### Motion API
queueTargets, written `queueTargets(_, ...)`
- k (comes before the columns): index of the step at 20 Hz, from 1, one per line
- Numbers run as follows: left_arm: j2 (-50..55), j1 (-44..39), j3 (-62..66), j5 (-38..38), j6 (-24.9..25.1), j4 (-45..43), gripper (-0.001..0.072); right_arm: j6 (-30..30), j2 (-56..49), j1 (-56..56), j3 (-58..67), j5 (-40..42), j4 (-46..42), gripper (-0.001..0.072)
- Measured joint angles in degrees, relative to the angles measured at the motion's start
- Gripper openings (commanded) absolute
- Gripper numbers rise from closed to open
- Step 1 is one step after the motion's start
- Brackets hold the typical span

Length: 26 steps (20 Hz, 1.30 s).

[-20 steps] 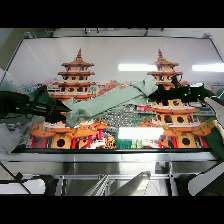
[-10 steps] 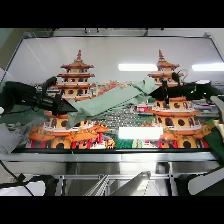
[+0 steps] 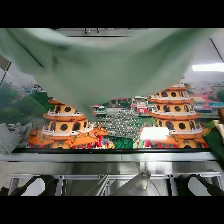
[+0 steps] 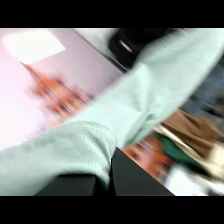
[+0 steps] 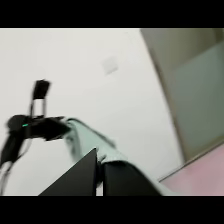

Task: Fold the shirts.

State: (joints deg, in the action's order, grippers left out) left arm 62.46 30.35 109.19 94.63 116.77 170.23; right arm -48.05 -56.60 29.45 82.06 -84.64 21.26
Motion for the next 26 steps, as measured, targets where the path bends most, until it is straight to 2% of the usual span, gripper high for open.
queueTargets(2,-3.96,8.22,7.65,-4.20,-0.17,1.05,0.0023,1.05,7.87,5.40,2.64,8.15,-1.42,0.0018)
queueTargets(4,-6.45,14.51,10.32,-6.21,-0.17,1.57,0.0023,-0.79,12.90,9.25,4.96,14.32,-9.07,0.0017)
queueTargets(6,-6.82,15.78,7.82,-7.45,-0.20,1.51,0.0023,-3.93,14.36,11.08,6.16,18.34,-17.62,0.0017)
queueTargets(8,-4.74,11.21,3.10,-7.69,-0.09,1.01,0.0023,-6.54,12.17,10.32,6.54,19.02,-23.89,0.0018)
queueTargets(10,-0.31,2.51,-1.22,-8.02,1.05,-2.25,0.0023,-8.15,6.80,5.92,5.14,18.38,-29.51,0.0017)
queueTargets(13,10.64,-12.61,-5.75,-9.92,2.05,-13.90,0.0026,-9.64,-3.58,-3.43,0.79,19.93,-40.61,0.0018)
queueTargets(16,25.88,-22.77,-6.71,-13.35,2.45,-22.80,0.0026,-10.93,-17.25,-11.13,-3.23,27.36,-50.73,0.0018)
queueTargets(18,37.16,-25.62,-4.28,-14.51,2.19,-25.73,-0.0001,-11.13,-26.82,-14.08,-4.39,33.11,-53.20,0.0018)
queueTargets(21,53.16,-25.92,3.34,-12.98,-2.97,-27.50,0.0000,-8.79,-38.32,-16.13,-3.93,40.54,-53.42,0.0020)
queueTargets(22,56.98,-25.20,5.60,-12.81,-4.57,-27.21,0.0022,-7.56,-41.16,-16.44,-3.06,42.84,-53.22,0.0033)
queueTargets(23,59.41,-24.20,6.86,-12.83,-5.84,-25.97,0.0229,-6.40,-43.25,-16.61,-2.14,44.22,-53.16,0.0197)
queueTargets(24,60.83,-23.10,7.32,-13.35,-6.88,-24.15,0.0483,-5.64,-44.72,-16.74,-1.22,45.22,-53.16,0.0446)
queueTargets(25,61.48,-21.84,7.19,-14.62,-7.61,-22.40,0.0720,-4.81,-45.77,-16.83,-0.13,45.86,-53.11,0.0496)
queueTargets(26,61.57,-20.61,6.78,-15.69,-8.26,-20.81,0.0718,-4.46,-46.42,-16.87,0.96,45.88,-52.94,0.0496)
